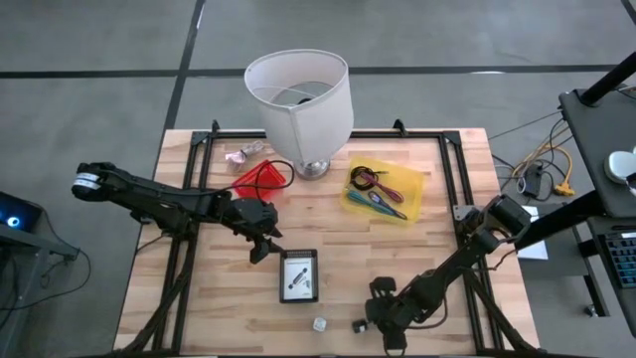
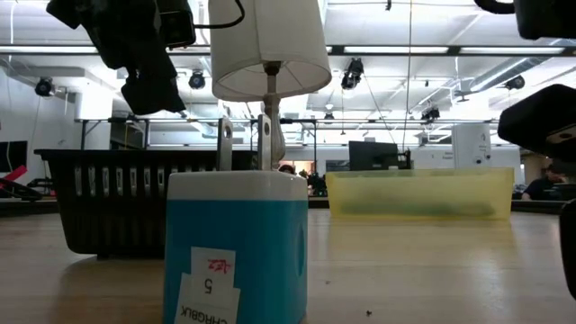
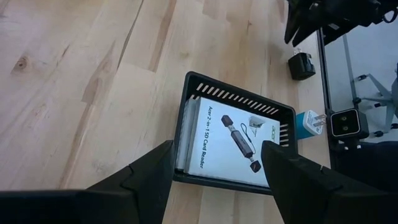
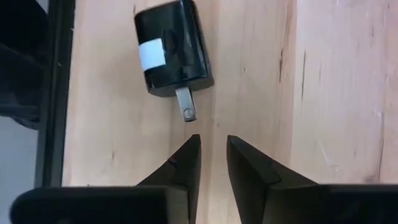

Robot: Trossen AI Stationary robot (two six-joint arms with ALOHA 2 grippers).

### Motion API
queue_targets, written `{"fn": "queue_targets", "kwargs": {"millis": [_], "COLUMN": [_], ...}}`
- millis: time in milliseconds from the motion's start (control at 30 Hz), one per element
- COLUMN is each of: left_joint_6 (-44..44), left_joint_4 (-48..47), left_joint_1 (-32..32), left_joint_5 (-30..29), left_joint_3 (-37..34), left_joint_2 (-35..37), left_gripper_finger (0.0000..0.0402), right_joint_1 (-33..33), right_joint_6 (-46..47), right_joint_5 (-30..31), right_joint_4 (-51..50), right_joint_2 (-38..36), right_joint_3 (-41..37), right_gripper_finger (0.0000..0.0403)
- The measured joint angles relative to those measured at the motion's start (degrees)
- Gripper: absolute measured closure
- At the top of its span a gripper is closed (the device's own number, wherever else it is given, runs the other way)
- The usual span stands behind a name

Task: Pick and place items into bin
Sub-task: Put the black charger adapter into the red bin

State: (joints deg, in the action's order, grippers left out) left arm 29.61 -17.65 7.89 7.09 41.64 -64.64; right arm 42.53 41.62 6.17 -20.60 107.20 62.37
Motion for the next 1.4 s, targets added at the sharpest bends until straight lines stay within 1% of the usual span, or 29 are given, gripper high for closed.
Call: {"fn": "queue_targets", "kwargs": {"millis": [133,300,367,500,567,700,767,933,1100,1233,1400], "left_joint_6": [0.0,0.0,0.0,0.0,0.1,0.1,0.2,0.2,0.1,0.0,0.0], "left_joint_4": [0.0,0.0,0.0,0.0,0.0,0.0,0.0,0.0,0.0,0.0,0.0], "left_joint_1": [0.0,0.0,0.0,0.0,0.0,0.0,0.0,0.0,0.0,0.0,0.0], "left_joint_5": [0.0,0.0,0.0,0.0,0.0,0.0,0.0,0.0,0.0,0.0,0.0], "left_joint_3": [0.0,0.0,0.0,0.0,0.0,0.0,-0.1,-0.1,-0.1,-0.1,-0.1], "left_joint_2": [0.0,0.0,0.0,0.0,0.0,0.0,0.0,0.0,0.0,0.0,0.0], "left_gripper_finger": [0.0177,0.0177,0.0177,0.0177,0.0177,0.0177,0.0177,0.0177,0.0177,0.0177,0.0177], "right_joint_1": [0.0,0.1,0.1,-0.1,-0.4,-1.4,-1.9,-2.6,-2.6,-2.8,-3.1], "right_joint_6": [-0.4,-1.8,-3.8,-12.6,-15.6,-15.9,-15.9,-15.8,-15.9,-15.8,-14.9], "right_joint_5": [0.0,0.0,0.0,0.2,0.9,4.1,4.6,4.0,4.0,4.0,3.9], "right_joint_4": [0.6,3.3,6.2,16.3,16.4,13.2,13.1,13.2,13.3,13.4,12.2], "right_joint_2": [-0.7,-1.8,-1.8,-0.5,0.4,1.6,2.2,3.7,4.2,4.2,4.0], "right_joint_3": [0.0,0.0,0.0,0.1,0.0,-0.1,-0.2,0.3,1.3,1.9,2.0], "right_gripper_finger": [0.0311,0.0248,0.022,0.0176,0.0161,0.0145,0.0142,0.0142,0.0162,0.0199,0.0274]}}
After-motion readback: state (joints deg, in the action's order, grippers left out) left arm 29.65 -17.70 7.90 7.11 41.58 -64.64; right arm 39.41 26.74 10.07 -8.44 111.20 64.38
